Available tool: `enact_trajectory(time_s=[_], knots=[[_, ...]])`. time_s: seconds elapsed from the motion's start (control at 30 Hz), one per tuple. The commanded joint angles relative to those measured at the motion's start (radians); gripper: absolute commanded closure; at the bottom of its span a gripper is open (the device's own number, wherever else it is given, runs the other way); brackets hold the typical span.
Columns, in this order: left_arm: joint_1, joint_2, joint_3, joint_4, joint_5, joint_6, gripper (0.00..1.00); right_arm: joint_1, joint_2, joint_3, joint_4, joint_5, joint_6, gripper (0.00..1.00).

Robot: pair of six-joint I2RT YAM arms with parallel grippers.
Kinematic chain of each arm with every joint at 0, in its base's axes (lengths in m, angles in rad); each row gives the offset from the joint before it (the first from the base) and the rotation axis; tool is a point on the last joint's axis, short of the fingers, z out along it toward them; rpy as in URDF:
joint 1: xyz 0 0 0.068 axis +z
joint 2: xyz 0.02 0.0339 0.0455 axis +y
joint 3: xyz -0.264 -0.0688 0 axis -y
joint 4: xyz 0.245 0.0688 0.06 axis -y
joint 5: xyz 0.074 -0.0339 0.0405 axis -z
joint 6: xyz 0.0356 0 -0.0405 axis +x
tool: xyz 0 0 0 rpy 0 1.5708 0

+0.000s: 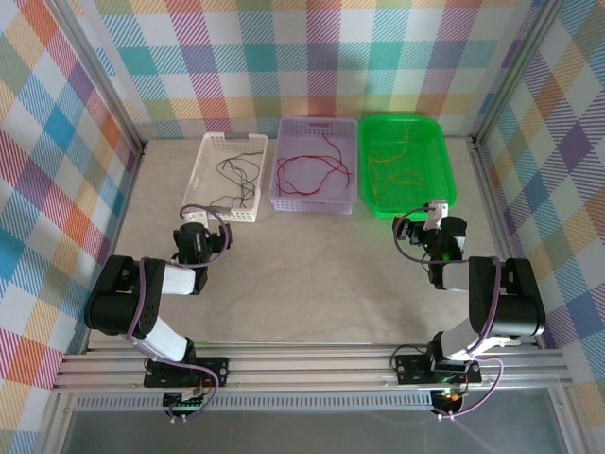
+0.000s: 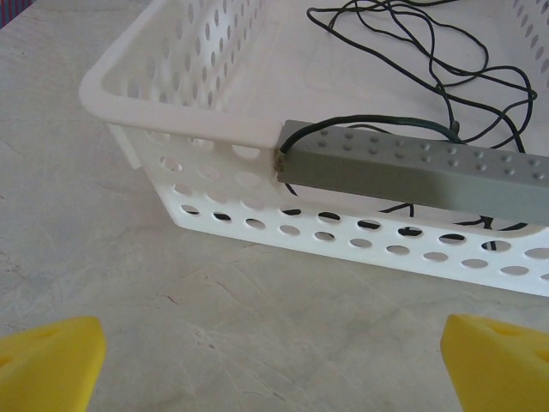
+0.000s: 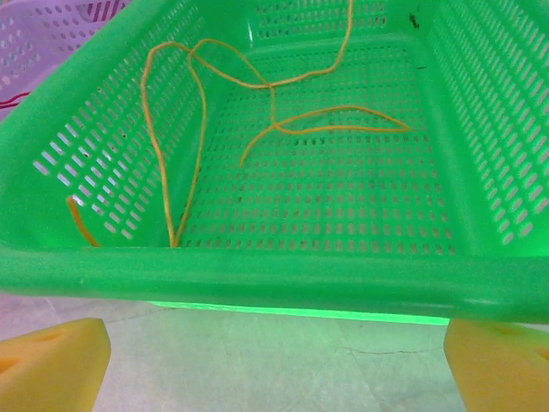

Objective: Untangle the cables

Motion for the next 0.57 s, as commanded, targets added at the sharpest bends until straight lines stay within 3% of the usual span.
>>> enact_trajectory(time_s=[0.0, 0.53], knots=[[0.010, -0.008, 0.015, 0.026, 0.021, -0.005, 0.00, 0.014, 0.000, 0.011, -0.005, 0.025, -0.006, 0.00], [0.013, -0.009, 0.018, 0.023, 0.041, 0.001, 0.00, 0.020, 0.001, 0.015, -0.013, 0.037, -0.010, 0.00]])
